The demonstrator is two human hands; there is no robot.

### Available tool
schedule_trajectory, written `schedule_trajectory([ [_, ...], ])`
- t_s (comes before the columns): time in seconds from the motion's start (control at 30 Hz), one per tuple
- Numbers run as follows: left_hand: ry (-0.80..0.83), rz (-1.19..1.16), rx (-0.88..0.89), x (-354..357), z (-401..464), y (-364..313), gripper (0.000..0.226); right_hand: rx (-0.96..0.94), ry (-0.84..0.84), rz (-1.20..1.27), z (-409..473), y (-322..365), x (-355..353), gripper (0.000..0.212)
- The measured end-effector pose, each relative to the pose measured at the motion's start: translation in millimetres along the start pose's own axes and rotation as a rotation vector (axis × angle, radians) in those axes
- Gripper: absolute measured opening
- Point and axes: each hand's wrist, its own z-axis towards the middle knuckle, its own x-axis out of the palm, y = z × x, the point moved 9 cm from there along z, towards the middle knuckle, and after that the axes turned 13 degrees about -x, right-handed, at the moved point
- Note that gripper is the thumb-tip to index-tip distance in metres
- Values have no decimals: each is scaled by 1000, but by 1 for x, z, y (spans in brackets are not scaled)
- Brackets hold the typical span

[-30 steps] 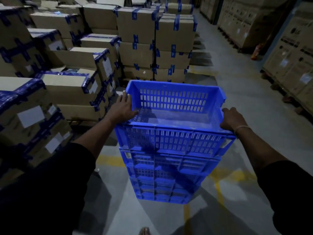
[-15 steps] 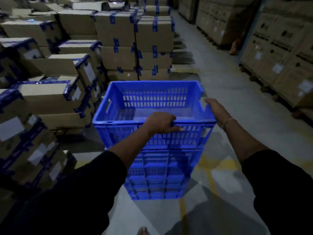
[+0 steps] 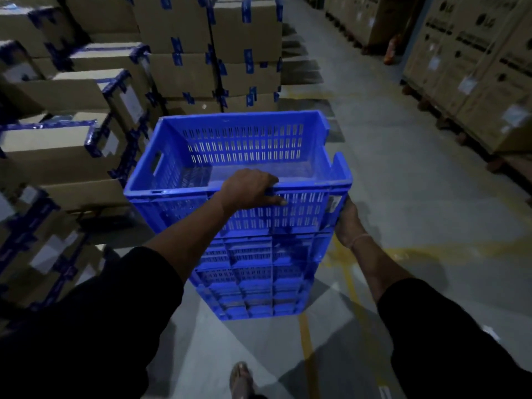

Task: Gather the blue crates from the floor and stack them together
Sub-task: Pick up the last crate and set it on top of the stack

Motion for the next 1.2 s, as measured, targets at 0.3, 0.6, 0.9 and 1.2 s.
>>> schedule_trajectory([
  [0.3, -35, 28, -11, 3, 4, 2, 56, -7, 6, -15, -10, -7, 10, 43],
  [0.6, -26, 59, -25, 3, 3, 1, 52, -221, 3, -107, 29, 91, -14, 61],
  [0.9, -32, 163, -74, -1, 2, -1, 52, -685, 467, -1372, -4, 112, 164, 65],
  [1.2, -174, 121, -66, -13, -52, 78, 61, -597, 442, -1745, -28, 110, 167, 72],
])
